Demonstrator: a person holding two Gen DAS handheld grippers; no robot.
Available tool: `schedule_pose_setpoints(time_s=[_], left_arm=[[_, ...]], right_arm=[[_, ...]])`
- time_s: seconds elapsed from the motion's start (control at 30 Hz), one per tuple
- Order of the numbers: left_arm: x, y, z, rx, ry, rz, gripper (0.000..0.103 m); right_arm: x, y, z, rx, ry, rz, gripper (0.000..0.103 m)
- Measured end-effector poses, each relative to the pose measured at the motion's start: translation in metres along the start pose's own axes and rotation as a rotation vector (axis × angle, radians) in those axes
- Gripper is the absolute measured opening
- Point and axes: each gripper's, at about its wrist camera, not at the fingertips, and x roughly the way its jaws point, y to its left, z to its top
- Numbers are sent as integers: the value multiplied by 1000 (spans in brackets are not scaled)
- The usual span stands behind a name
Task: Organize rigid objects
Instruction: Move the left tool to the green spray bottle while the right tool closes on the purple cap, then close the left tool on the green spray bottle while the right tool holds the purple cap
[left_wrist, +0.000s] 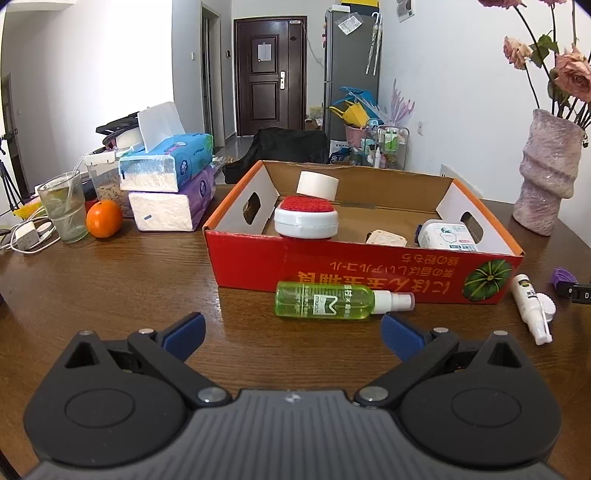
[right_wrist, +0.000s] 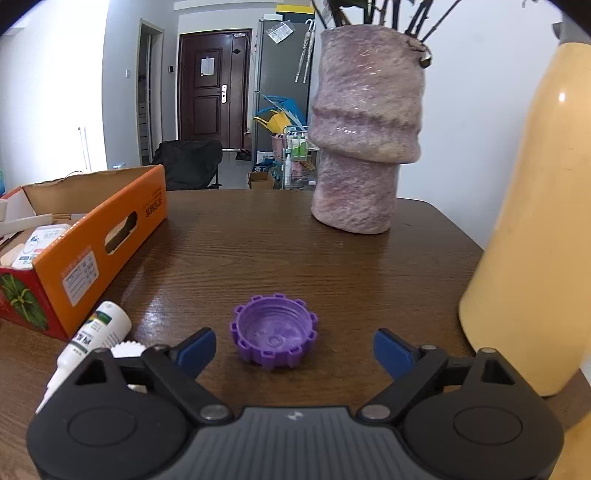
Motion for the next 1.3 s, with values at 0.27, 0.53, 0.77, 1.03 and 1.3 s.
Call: schedule_pose_setpoints(time_s=[0.27,0.53,0.77,1.03,1.3], left_arm=[[25,-2,6,-16,21,20,103],[41,-14,11,2,25,19,103],[63,-16,18,7,20,82,103],[81,-10,15,14,23,41,103],[78,-2,11,-18,37,-95,81]], right_arm=[[11,0,1,24,0,67,53],[-5,3,-3,28,-65,59,52],[-33,8,-10,43,-121,84,52],[-67,16,-22,53,-163,113,52],[-90,26,-35,49,-175,124,52]])
